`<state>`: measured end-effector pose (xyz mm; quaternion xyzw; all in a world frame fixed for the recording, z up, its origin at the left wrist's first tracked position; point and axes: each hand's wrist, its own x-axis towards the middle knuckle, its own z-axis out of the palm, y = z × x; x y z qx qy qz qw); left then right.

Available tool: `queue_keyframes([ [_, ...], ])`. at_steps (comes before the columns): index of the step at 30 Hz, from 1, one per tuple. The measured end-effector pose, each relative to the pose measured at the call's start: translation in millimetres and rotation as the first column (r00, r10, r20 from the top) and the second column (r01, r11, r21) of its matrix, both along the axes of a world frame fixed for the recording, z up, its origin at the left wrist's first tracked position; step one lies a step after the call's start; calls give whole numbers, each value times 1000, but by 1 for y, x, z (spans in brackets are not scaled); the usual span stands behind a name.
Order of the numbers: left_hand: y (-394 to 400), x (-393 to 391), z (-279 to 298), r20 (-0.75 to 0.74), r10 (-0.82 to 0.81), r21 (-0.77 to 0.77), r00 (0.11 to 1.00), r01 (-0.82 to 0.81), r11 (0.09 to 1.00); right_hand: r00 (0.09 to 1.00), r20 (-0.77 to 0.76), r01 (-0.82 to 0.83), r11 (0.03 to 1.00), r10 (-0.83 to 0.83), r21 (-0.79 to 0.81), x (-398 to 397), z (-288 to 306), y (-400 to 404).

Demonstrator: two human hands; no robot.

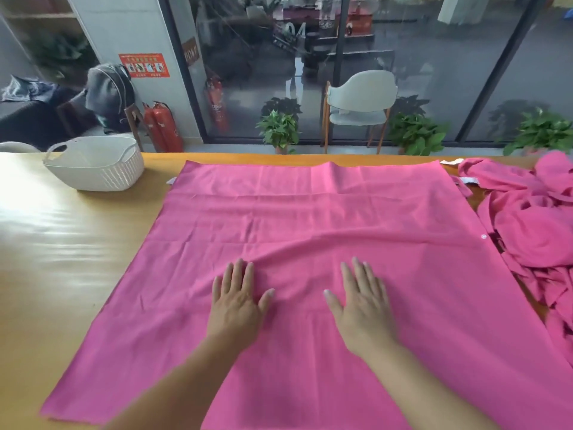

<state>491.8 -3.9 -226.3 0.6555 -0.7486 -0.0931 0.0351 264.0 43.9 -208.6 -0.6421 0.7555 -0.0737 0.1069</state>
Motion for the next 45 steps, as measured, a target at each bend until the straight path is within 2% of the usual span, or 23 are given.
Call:
queue_keyframes([
  [3,2,32,-7,31,-41,11,999,41,999,998,-32,-57,997,59,56,42,-19,-5],
  [8,-12,70,-8,-65,-39,-5,997,38,999,998,-44,-37,998,35,-47,85,-19,-17],
  [12,-24,93,-13,-5,-106,-8,994,106,994,991,-41,-127,992,126,-20,129,-24,-37],
  [15,-39,140,-14,29,-22,4,999,22,1000,991,-82,-107,993,110,44,137,-34,-34],
  [19,-67,196,-9,63,168,24,984,-170,985,987,-115,-116,993,115,2,135,-35,-33],
  [20,-70,198,-8,57,169,5,984,-169,986,985,-125,-118,993,117,2,135,-34,-33],
  [21,-69,192,-7,39,116,-30,992,-115,993,985,-127,-119,993,120,19,136,-34,-34],
  [24,-40,160,-12,-22,-186,-113,982,182,977,987,-118,-108,993,112,43,137,-32,-34],
  [26,-18,153,-17,-17,-256,-108,966,253,961,985,-133,-103,992,112,73,137,-26,-36],
  [32,-13,191,-6,17,-85,-3,996,85,996,986,-92,-137,989,142,59,171,-16,-31],
  [36,26,151,0,-91,-131,-14,987,130,991,988,-8,-154,988,153,-9,206,-20,-23],
  [38,48,138,-9,-79,-159,-24,984,157,987,991,35,-130,990,132,-46,215,-18,-12],
  [41,64,154,-21,-12,-97,-35,995,96,995,991,13,-133,989,134,-64,210,-24,19],
  [45,71,196,-22,15,27,-19,1000,-27,999,995,-23,-96,995,96,13,175,-31,51],
])
